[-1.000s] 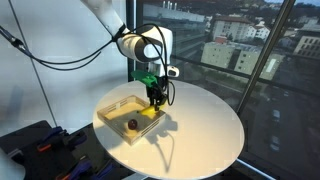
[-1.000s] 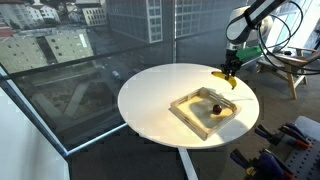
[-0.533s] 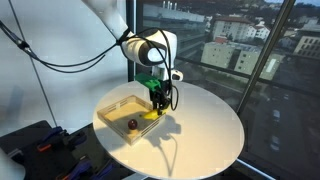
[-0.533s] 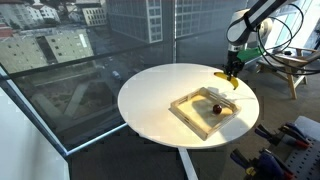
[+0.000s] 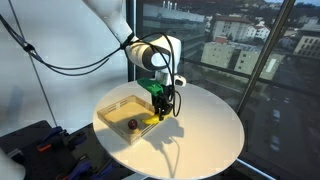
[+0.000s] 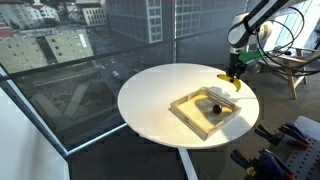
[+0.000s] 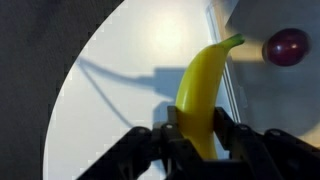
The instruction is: Move the banana from the tray to the table
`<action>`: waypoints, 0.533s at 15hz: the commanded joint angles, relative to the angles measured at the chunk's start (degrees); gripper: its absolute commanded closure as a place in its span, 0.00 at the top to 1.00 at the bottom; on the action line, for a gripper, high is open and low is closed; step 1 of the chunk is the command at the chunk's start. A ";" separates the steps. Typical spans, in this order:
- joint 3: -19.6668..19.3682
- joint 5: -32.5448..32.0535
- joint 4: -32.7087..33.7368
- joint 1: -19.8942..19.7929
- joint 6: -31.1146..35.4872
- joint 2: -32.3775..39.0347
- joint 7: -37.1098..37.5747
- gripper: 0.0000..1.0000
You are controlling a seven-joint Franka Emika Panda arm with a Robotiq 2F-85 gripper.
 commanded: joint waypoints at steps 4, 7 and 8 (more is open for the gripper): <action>-0.09 0.23 2.10 -1.11 -1.40 2.14 0.04 0.16; 0.01 0.32 2.15 -1.25 -0.74 3.17 0.05 0.16; 0.07 0.42 2.25 -1.31 -0.55 3.57 -0.01 0.16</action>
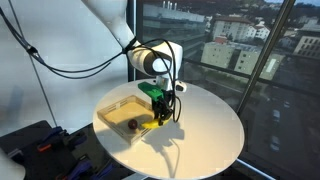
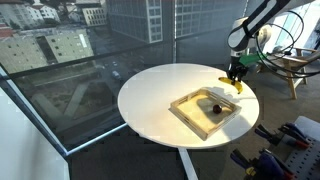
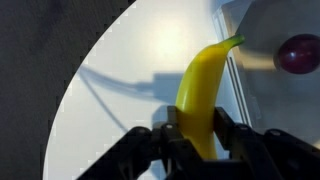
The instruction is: Move the banana from the tray to the table
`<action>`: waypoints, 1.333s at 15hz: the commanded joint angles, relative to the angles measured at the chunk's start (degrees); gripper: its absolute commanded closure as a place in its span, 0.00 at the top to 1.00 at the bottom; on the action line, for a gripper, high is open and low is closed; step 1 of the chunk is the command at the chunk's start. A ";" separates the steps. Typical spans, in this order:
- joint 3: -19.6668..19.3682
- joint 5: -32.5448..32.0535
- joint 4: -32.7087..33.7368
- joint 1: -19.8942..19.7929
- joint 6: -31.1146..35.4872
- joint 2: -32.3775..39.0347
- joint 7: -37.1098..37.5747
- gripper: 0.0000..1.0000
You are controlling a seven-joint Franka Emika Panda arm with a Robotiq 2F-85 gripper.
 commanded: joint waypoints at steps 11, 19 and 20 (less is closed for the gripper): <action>0.25 0.70 4.84 -1.23 0.84 6.27 0.08 0.16; 0.20 0.65 6.12 -1.85 0.51 7.20 0.02 0.83; 0.20 0.64 6.16 -1.87 0.49 7.17 0.04 0.90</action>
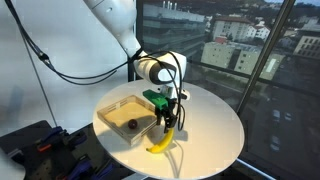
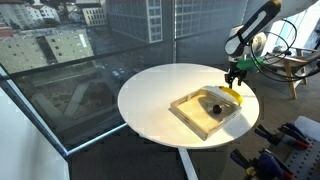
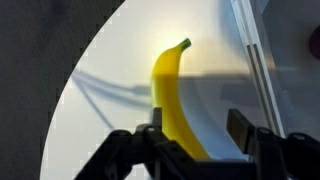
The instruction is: Move the banana from the tray to the table
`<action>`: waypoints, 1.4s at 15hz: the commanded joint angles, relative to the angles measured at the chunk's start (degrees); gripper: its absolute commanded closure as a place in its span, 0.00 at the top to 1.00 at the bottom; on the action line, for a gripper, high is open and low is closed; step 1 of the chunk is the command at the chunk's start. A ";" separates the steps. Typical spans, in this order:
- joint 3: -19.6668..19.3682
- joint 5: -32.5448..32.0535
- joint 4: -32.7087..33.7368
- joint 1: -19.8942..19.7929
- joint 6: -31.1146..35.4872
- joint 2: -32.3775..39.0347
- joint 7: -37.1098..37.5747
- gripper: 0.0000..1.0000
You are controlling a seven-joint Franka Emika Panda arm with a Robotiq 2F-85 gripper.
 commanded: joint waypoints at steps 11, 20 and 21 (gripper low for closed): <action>0.25 0.43 1.48 -0.48 -1.10 0.08 0.09 1.00; 0.57 0.07 1.16 0.44 -2.41 -2.04 0.27 1.00; 0.62 0.04 1.17 0.63 -2.58 -2.37 0.32 1.00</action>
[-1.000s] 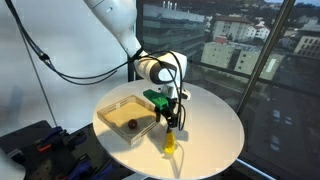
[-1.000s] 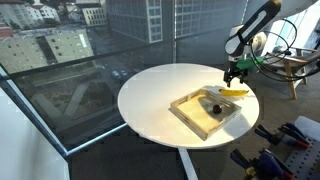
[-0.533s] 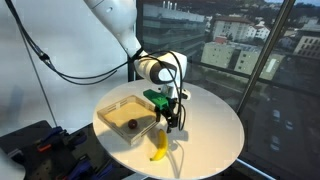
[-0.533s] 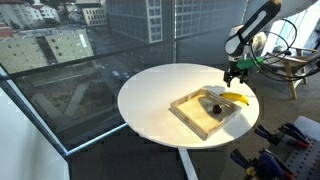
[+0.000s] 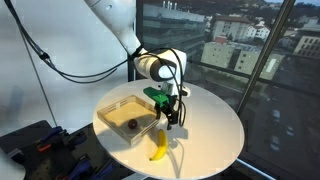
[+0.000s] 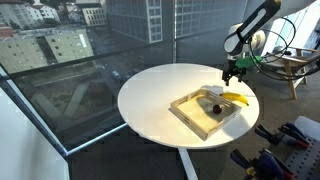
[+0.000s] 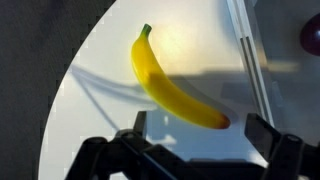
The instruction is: Move the banana from the tray to the table
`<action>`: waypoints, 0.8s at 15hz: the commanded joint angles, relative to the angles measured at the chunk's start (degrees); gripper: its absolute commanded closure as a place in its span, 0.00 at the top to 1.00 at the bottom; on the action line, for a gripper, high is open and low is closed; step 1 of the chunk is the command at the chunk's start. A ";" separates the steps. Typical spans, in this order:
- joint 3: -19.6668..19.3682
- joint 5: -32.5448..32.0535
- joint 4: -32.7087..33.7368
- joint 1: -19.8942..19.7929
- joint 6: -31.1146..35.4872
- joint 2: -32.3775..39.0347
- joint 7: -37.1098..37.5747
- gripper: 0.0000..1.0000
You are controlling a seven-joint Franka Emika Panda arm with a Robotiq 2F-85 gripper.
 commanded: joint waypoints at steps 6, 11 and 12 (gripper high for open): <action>0.56 0.03 0.36 1.17 -3.70 -4.32 0.38 1.00; 0.90 0.19 0.16 1.61 -4.92 -6.38 0.27 1.00; 1.03 0.33 0.13 1.64 -5.14 -6.77 0.17 1.00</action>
